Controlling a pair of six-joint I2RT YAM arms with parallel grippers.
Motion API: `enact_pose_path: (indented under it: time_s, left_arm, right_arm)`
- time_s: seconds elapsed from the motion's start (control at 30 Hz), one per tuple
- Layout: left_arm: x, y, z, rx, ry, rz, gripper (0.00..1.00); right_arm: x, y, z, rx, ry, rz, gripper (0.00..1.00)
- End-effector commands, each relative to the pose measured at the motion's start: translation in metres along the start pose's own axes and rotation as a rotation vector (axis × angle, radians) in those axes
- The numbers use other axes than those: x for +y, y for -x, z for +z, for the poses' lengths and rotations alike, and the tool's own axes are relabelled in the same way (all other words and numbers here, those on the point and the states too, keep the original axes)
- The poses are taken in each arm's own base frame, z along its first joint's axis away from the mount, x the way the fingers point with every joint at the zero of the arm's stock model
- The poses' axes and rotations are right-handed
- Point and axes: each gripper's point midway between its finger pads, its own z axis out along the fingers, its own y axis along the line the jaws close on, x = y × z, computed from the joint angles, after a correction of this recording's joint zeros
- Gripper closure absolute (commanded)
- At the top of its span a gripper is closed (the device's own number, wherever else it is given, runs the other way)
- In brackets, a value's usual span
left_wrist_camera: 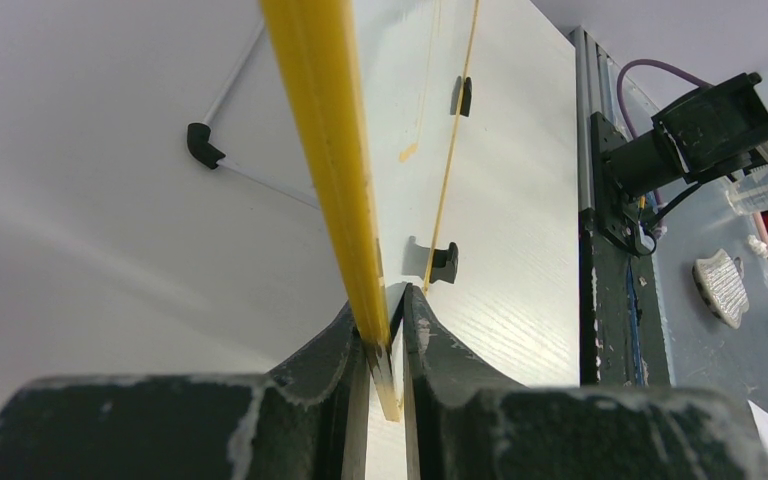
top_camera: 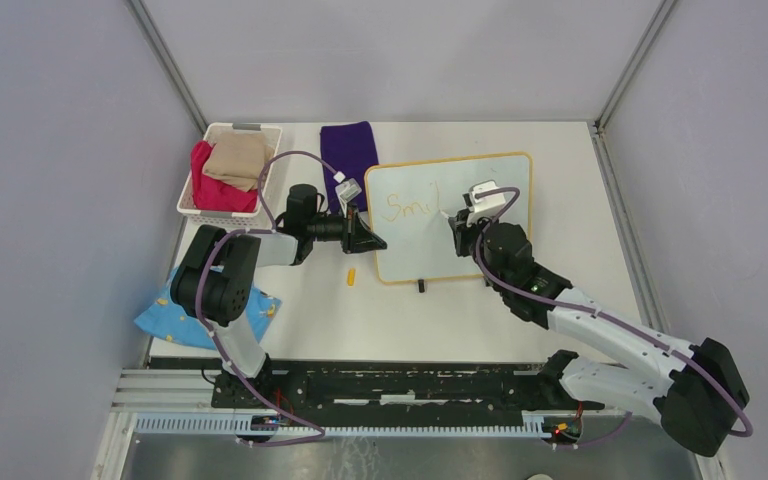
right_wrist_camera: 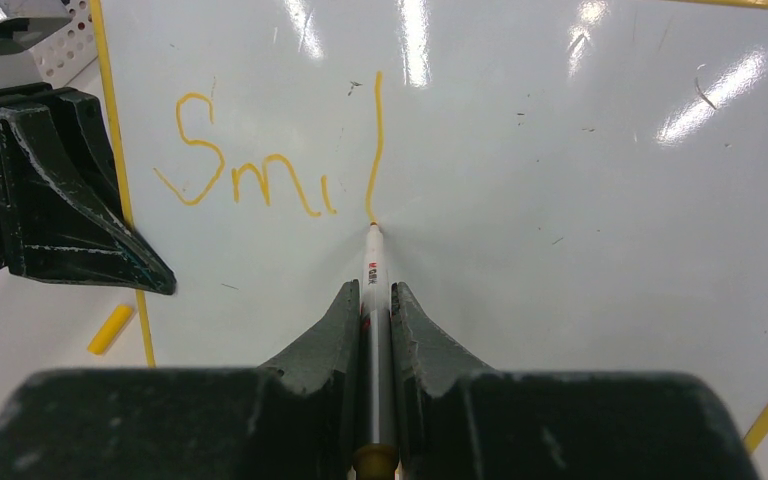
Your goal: Write a sentence on the whiteboard
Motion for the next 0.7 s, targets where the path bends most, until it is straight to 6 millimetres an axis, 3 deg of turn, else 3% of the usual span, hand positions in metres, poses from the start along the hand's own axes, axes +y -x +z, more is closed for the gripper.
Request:
enact_pose_path:
  time_s: [0.0, 0.33, 0.67]
  left_arm:
    - [0.021, -0.055, 0.007, 0.128, 0.12, -0.05, 0.98]
    - [0.02, -0.056, 0.007, 0.134, 0.122, -0.049, 0.98]
    - [0.02, -0.058, 0.008, 0.142, 0.126, -0.047, 0.98]
  right_arm:
    - [-0.012, 0.0, -0.004, 0.003, -0.049, -0.002, 1.0]
    - [-0.009, 0.039, -0.01, -0.091, -0.029, 0.028, 1.0]
    - [-0.012, 0.039, -0.002, -0.082, -0.061, 0.01, 1.0]
